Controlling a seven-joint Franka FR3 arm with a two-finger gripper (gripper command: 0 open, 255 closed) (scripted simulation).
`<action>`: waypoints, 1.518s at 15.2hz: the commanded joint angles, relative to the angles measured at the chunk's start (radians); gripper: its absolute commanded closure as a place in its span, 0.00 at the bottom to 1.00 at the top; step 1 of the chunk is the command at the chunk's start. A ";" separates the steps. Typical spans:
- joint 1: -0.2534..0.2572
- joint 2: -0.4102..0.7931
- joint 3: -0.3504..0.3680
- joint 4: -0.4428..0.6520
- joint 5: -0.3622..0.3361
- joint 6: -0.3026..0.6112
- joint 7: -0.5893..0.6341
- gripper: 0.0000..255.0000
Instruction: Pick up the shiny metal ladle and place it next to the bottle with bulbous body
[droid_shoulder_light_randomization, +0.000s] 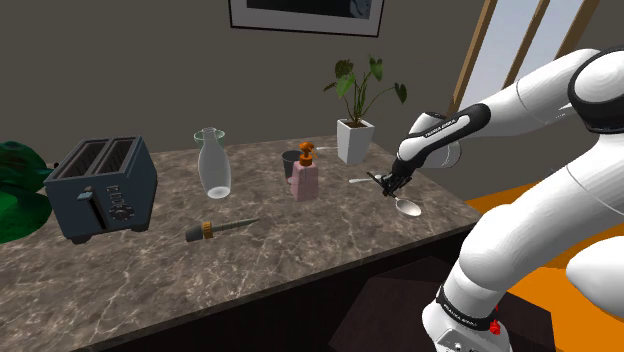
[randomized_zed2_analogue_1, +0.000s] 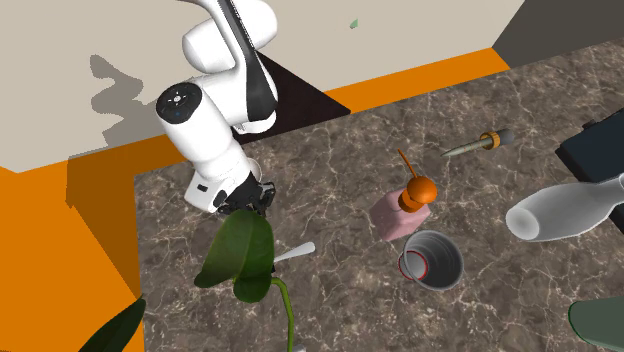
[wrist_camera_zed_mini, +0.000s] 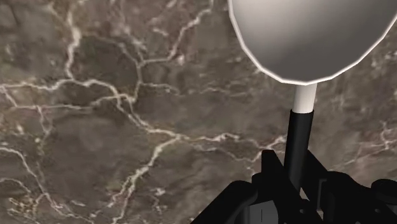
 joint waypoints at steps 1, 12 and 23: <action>0.000 0.000 0.000 0.000 0.000 0.000 0.000 1.00; -0.033 -0.077 0.043 0.033 -0.028 -0.109 0.033 1.00; -0.057 -0.181 0.102 0.116 -0.040 -0.294 0.068 1.00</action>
